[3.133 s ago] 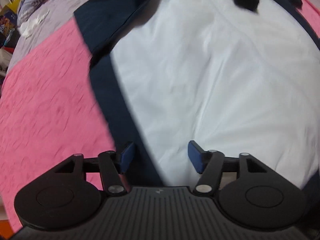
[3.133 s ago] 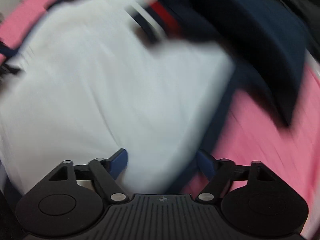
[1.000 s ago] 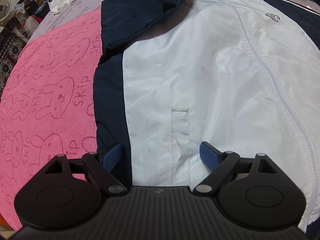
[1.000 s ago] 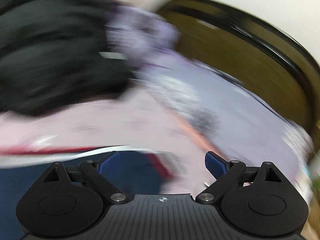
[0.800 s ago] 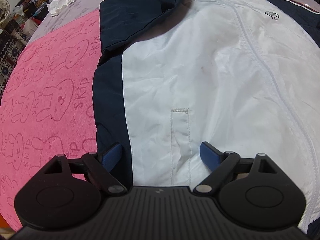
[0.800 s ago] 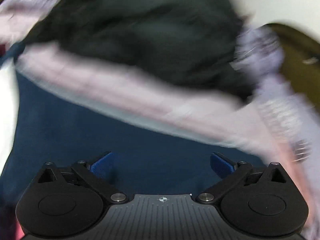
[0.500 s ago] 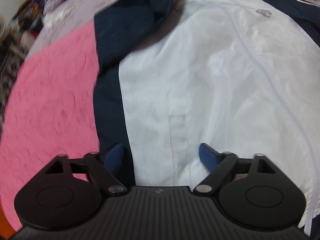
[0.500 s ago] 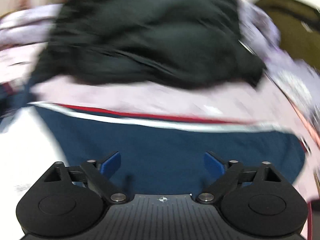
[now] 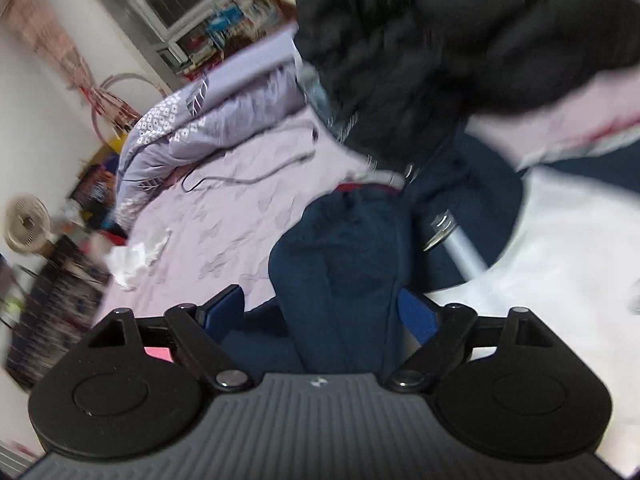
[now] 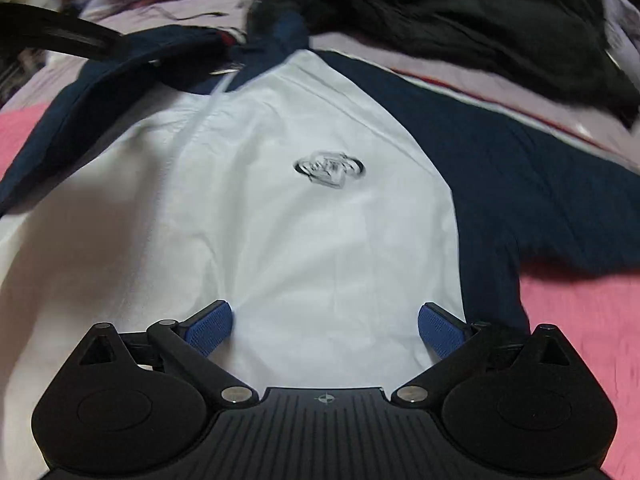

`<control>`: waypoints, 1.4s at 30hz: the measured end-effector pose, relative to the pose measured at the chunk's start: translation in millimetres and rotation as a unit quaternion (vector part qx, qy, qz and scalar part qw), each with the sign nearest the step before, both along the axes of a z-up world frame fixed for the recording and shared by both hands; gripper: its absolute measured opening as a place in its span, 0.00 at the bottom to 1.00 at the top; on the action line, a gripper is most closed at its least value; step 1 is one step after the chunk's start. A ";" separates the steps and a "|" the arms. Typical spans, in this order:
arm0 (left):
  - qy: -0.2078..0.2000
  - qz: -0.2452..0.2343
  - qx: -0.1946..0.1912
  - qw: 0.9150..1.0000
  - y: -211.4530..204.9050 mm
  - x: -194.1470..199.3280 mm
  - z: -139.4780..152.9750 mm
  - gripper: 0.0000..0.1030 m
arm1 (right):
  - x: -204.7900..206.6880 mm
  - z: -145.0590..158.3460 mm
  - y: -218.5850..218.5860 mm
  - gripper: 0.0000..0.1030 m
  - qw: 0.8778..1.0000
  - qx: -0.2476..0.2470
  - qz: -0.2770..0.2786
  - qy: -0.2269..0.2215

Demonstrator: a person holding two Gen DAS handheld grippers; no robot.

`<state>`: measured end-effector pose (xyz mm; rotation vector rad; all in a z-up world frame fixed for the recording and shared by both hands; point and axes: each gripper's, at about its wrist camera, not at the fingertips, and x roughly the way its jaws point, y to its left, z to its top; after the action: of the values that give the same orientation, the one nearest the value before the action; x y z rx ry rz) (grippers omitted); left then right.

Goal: Fold clothes

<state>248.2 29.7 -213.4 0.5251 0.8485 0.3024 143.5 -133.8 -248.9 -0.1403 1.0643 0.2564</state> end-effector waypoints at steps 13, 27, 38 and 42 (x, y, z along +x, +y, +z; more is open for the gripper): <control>-0.063 0.345 -0.007 0.936 277.2 -89.2 60.1 0.28 | 2.0 -11.4 -5.7 1.00 1.000 -0.003 -0.009 -0.003; 0.034 0.327 0.001 0.944 292.4 -207.9 7.5 0.78 | 6.4 -10.2 4.3 1.00 0.999 -0.021 -0.038 0.004; -0.072 0.234 -0.117 0.962 304.8 -152.5 37.4 0.95 | -0.5 -9.8 12.5 1.00 0.995 -0.035 -0.089 -0.005; -0.002 0.293 -0.080 0.953 338.5 -98.3 7.7 0.62 | -3.1 -8.8 16.0 1.00 0.993 -0.041 -0.111 -0.005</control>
<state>149.9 368.3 -205.7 0.1085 1.0060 0.7713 140.5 -117.9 -257.7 -0.0962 1.0705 0.0099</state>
